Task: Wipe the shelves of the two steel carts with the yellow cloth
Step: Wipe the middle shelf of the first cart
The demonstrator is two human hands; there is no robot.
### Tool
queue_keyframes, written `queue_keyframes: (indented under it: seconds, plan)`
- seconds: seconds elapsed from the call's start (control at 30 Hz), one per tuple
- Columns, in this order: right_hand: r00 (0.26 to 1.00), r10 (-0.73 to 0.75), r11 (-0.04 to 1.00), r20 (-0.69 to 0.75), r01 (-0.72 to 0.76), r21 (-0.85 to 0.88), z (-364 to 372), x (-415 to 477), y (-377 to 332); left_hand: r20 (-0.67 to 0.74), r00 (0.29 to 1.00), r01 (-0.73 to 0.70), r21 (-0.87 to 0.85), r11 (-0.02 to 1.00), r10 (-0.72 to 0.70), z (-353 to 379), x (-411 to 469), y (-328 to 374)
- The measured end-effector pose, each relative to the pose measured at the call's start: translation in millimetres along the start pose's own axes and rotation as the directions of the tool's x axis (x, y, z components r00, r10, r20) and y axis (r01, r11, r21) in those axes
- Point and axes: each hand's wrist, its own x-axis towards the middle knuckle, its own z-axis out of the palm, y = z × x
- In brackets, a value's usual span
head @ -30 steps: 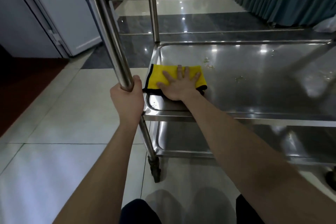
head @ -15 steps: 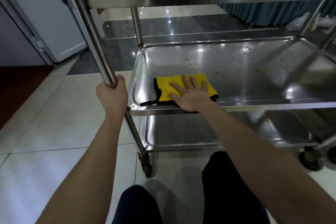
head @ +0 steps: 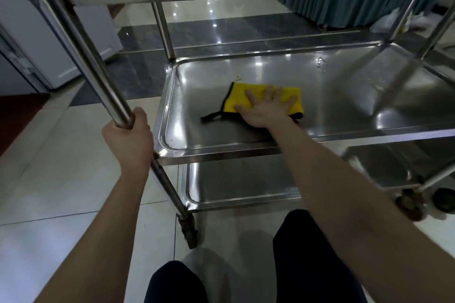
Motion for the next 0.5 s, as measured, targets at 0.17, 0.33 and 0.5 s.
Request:
queue_keyframes:
  seconds: [0.17, 0.33, 0.5]
  plan:
    - [0.971, -0.236, 0.971, 0.024, 0.237, -0.020, 19, -17, -147, -0.024, 1.000, -0.014, 0.037, 0.999, 0.015, -3, 6, -2]
    - [0.926, -0.374, 0.927, 0.037, 0.375, -0.004, 35, -58, -151, -0.020, 1.000, 0.023, 0.043, 0.999, -0.022, -1, 4, 5]
    - [0.893, -0.437, 0.899, 0.105, 0.437, 0.025, 20, -67, -84, 0.002, 0.999, 0.033, 0.037, 0.999, -0.033, -1, 1, 14]
